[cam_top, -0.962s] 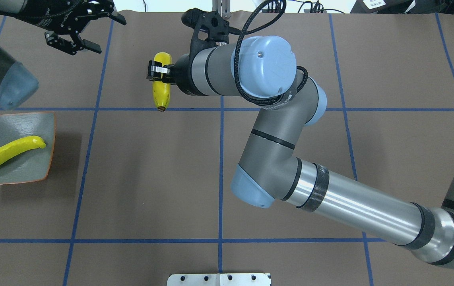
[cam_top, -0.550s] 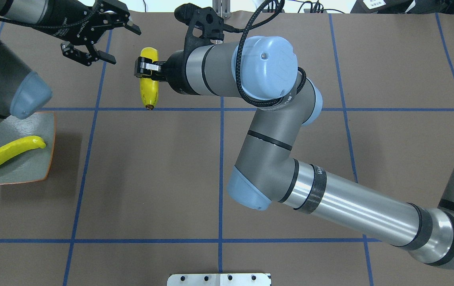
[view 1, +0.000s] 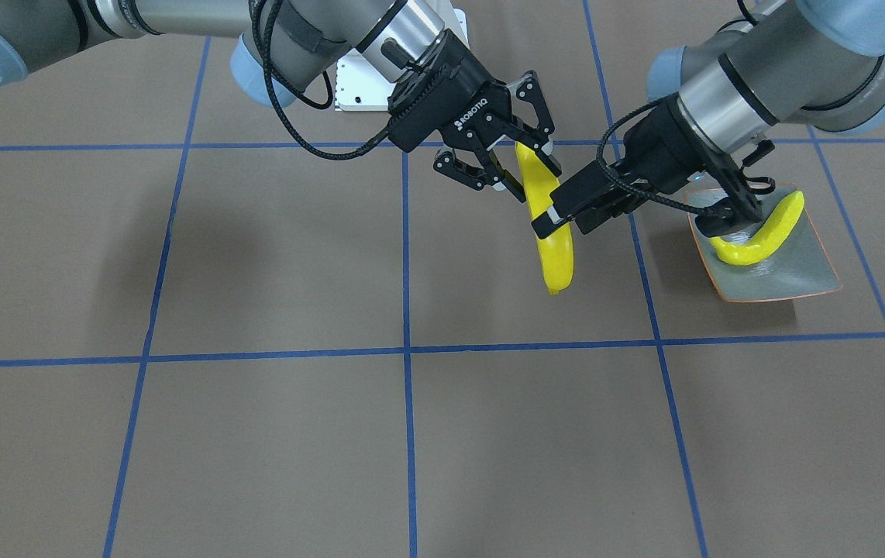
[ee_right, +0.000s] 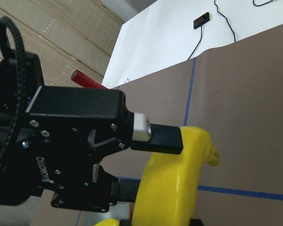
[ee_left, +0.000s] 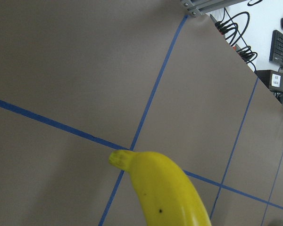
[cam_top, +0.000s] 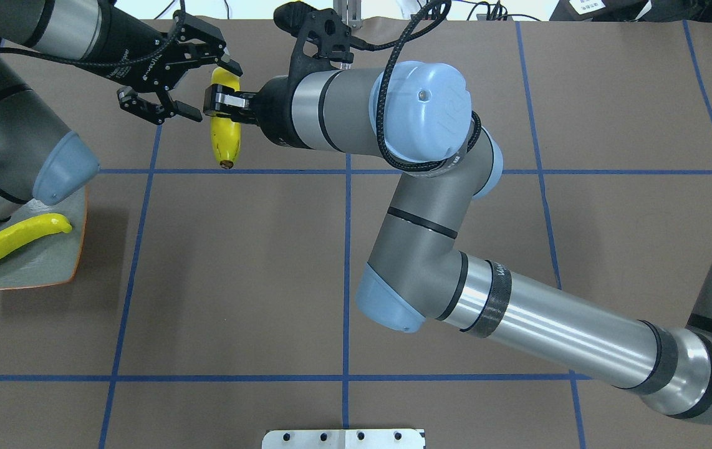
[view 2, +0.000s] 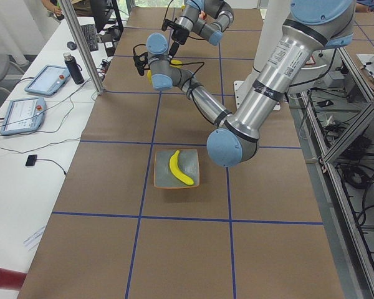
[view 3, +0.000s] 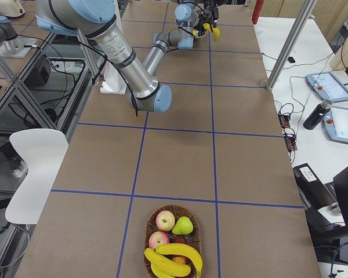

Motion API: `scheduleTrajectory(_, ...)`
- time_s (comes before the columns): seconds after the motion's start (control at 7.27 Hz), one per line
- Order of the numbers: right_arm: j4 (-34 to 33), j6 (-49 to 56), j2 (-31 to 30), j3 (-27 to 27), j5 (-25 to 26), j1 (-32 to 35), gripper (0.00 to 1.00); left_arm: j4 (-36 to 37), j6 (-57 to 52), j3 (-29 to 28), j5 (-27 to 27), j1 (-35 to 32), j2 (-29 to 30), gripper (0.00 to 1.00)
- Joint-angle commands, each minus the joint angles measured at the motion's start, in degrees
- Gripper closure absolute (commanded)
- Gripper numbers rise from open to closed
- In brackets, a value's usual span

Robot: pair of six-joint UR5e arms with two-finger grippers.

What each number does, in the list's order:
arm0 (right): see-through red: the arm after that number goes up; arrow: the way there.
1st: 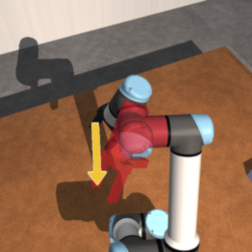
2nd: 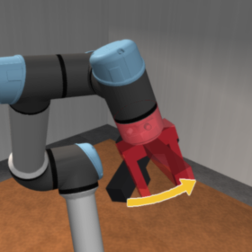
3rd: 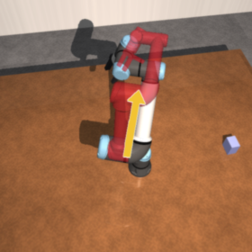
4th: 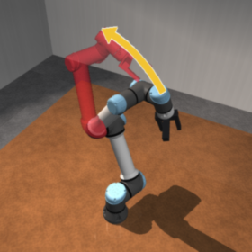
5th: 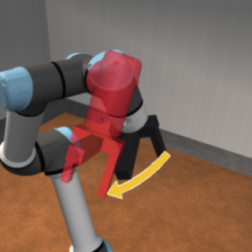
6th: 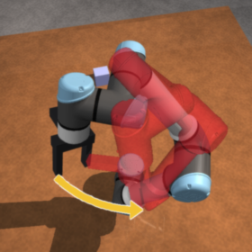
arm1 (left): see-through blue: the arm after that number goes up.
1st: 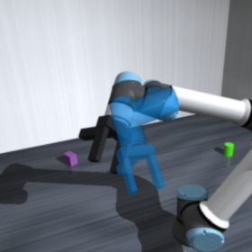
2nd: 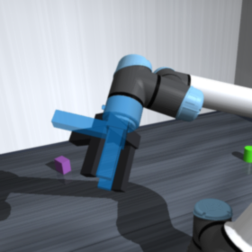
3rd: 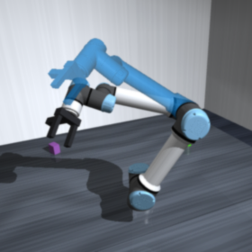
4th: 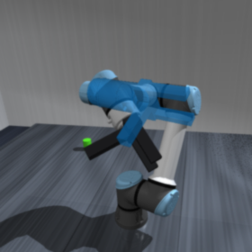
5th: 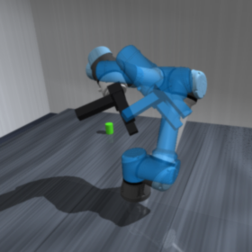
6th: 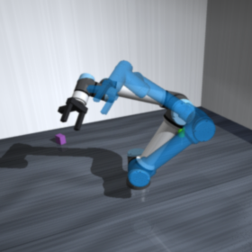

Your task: Transfer all bananas from basket to plate

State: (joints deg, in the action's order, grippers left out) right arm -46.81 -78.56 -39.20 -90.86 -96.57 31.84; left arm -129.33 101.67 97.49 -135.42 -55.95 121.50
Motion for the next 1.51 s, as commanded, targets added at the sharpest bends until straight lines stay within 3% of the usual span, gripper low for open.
scheduleTrajectory(0.0,0.1,0.0,-0.1,0.0,0.5,-0.5,1.00,0.0,0.4,0.2,0.2,0.1,0.1,0.02)
scheduleTrajectory(0.27,0.1,0.0,0.0,0.0,0.9,-0.8,1.00,0.0,0.4,0.4,1.4,0.1,0.2,0.16)
scheduleTrajectory(0.82,0.1,0.0,0.2,-0.2,0.9,-0.8,1.00,-0.1,0.4,0.5,1.6,0.5,0.4,0.16)
scheduleTrajectory(0.96,0.1,0.0,0.2,-0.2,0.9,-0.8,1.00,0.0,0.4,0.5,1.6,0.6,0.4,0.21)
scheduleTrajectory(1.24,0.1,0.1,0.2,-0.2,0.8,-0.8,1.00,0.0,0.3,0.5,1.6,0.6,0.4,0.87)
scheduleTrajectory(1.37,0.1,0.1,0.1,-0.2,0.9,-0.8,1.00,-0.3,0.1,0.8,1.6,0.6,0.2,1.00)
